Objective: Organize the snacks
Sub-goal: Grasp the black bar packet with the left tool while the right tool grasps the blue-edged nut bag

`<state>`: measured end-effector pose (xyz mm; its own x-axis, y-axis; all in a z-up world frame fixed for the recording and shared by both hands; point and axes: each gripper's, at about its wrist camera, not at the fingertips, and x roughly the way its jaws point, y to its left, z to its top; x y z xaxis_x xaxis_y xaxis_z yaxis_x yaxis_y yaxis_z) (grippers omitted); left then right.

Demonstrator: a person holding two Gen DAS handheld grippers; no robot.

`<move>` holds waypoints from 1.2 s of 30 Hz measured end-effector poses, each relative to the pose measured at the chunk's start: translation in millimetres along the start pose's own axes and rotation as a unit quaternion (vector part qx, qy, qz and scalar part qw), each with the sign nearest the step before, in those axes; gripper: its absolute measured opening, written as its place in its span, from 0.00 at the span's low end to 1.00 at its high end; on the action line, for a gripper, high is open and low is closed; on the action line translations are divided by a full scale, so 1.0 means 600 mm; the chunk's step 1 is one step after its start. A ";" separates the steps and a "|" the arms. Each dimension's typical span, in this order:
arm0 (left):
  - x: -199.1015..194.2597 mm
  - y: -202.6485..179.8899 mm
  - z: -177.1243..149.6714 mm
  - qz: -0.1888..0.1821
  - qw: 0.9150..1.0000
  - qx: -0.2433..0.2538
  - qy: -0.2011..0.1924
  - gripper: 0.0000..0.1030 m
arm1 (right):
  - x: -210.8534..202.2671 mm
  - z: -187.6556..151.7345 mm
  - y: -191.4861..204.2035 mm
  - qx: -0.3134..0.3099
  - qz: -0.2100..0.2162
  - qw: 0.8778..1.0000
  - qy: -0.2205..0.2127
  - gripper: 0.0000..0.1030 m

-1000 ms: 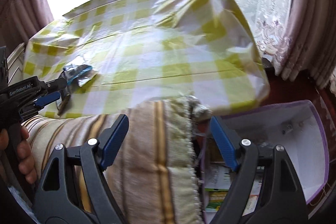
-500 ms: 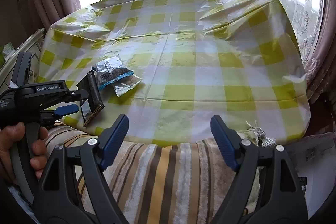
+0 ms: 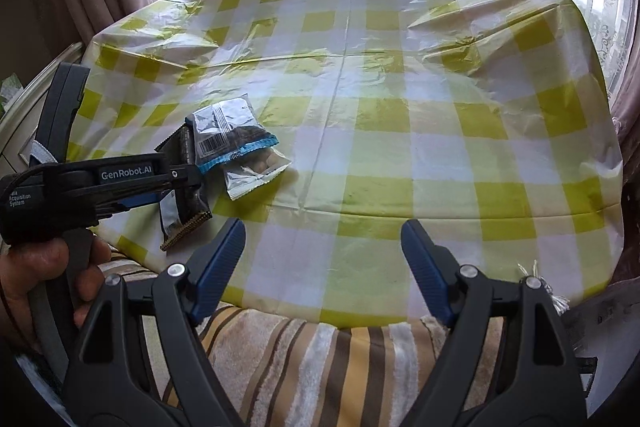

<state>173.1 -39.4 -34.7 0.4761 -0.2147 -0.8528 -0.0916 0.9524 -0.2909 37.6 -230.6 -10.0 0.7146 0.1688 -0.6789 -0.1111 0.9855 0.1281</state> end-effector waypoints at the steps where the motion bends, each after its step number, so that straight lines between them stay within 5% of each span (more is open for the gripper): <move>1: 0.004 -0.004 0.005 0.004 1.000 0.017 0.001 0.57 | 0.004 0.002 0.003 -0.001 0.000 1.000 0.001 0.80; 11: 0.019 0.017 0.051 0.019 0.993 0.115 0.007 0.50 | 0.057 0.042 0.042 -0.016 0.004 1.000 0.002 0.80; 22: 0.011 0.061 0.061 0.016 0.996 0.092 -0.011 0.50 | 0.148 0.112 0.107 -0.039 0.033 0.999 -0.004 0.81; 29: 0.008 0.072 0.059 0.019 0.997 0.071 -0.020 0.64 | 0.197 0.134 0.124 -0.047 0.053 0.997 0.009 0.81; 36: 0.008 0.067 0.057 0.025 0.996 0.077 -0.026 0.61 | 0.233 0.136 0.109 -0.017 0.085 0.996 0.034 0.80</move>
<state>201.5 5.6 -35.6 0.5198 -0.1574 -0.8397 0.0165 0.9845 -0.1744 186.7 -143.8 -37.5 0.6353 0.3335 -0.6965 -0.2518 0.9421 0.2215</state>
